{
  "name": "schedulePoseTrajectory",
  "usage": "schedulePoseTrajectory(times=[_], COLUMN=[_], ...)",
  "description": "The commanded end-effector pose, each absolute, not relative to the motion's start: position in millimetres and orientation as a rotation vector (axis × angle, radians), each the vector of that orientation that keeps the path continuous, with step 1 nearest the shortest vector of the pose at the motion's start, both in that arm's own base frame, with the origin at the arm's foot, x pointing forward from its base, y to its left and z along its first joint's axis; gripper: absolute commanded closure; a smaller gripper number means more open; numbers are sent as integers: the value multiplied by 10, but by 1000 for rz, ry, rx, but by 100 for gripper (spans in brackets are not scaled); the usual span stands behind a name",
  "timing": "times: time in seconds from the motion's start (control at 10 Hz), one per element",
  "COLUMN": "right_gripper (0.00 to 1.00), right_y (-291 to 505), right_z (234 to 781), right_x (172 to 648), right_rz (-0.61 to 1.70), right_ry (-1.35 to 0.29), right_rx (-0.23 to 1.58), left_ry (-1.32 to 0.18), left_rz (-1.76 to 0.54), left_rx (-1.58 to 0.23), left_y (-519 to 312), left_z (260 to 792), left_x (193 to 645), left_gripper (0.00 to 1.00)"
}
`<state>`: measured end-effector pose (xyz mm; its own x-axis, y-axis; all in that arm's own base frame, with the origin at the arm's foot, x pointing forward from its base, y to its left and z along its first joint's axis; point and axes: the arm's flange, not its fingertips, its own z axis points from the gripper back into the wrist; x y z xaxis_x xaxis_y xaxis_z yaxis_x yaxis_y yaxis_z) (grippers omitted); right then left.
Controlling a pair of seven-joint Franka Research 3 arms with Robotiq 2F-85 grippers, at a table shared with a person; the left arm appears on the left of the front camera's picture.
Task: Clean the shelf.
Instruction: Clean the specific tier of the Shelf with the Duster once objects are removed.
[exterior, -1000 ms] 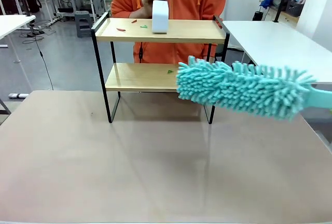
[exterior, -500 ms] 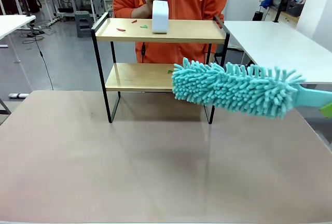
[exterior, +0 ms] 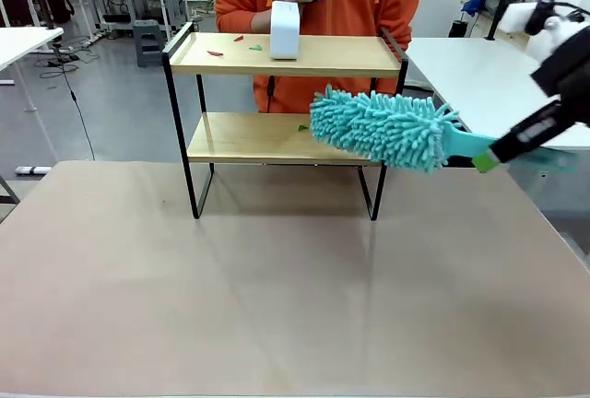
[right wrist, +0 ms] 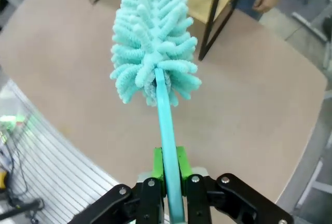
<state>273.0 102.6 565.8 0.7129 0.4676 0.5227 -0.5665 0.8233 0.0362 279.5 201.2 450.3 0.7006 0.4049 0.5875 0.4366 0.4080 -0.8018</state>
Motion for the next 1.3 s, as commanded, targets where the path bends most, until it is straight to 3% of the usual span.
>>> schedulePoseTrajectory(times=[0.0, 0.2, 0.5, 1.2], right_gripper=[87, 87, 87, 87], right_y=[1191, 1384, 1627, 1884], right_z=[5480, 5289, 5105, 4670], right_x=[2866, 3068, 3267, 3373], right_rz=[454, 344, 220, 208], right_ry=[-546, -575, -771, -741], right_rx=[196, 140, 122, 92], left_ry=[-877, -877, -877, -877], left_rz=[-40, -40, -40, -40], left_rx=[-1197, -1197, -1197, -1197], left_y=[1984, 1984, 1984, 1984], left_z=[4510, 4510, 4510, 4510], left_x=[2799, 2799, 2799, 2799], left_gripper=[0, 0, 0, 0])
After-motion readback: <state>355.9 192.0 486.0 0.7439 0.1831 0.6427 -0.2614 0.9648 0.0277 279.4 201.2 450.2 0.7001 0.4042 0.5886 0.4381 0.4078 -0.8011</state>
